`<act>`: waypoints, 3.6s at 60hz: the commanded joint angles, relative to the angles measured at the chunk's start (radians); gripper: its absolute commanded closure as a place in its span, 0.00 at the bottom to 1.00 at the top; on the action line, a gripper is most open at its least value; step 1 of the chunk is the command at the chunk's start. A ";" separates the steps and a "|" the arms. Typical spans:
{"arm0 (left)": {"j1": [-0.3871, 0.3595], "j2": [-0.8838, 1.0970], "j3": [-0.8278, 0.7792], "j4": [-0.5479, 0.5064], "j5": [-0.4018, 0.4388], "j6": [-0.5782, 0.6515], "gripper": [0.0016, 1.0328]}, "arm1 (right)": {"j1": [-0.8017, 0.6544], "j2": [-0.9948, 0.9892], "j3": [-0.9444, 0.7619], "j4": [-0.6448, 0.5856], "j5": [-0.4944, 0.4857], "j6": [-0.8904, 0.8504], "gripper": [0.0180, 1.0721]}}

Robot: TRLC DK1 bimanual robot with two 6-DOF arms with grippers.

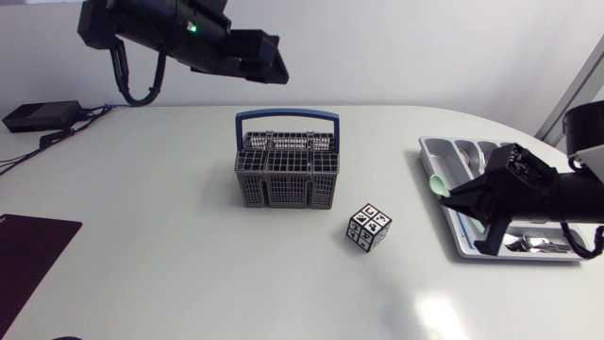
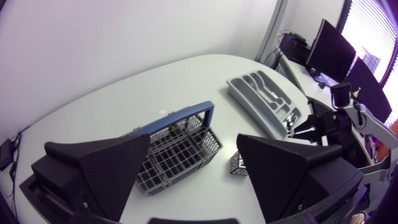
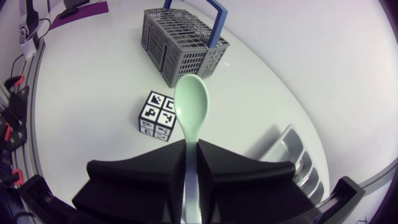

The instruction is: Transfer all utensils from the basket to the drawer tray.

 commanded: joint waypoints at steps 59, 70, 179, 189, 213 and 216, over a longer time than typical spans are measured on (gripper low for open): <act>0.051 -0.687 -0.813 0.407 -0.344 0.185 0.05 | -0.628 0.682 0.344 -0.115 0.184 -0.949 0.82; 0.052 -0.803 -0.919 0.437 -0.370 0.186 0.05 | -0.615 0.658 0.274 -0.007 0.223 -0.957 0.58; 0.453 -1.560 -1.654 0.678 -0.209 -0.030 0.06 | 0.120 -0.910 -0.385 0.210 0.494 0.479 0.04; 0.453 -1.560 -1.654 0.678 -0.209 -0.030 0.07 | 0.136 -0.968 -0.440 0.253 0.534 0.561 0.04; 0.453 -1.560 -1.654 0.678 -0.209 -0.030 0.07 | 0.144 -1.029 -0.566 0.366 0.546 0.768 0.04; 0.453 -1.560 -1.654 0.678 -0.209 -0.030 0.07 | 0.145 -1.037 -0.583 0.380 0.547 0.794 0.04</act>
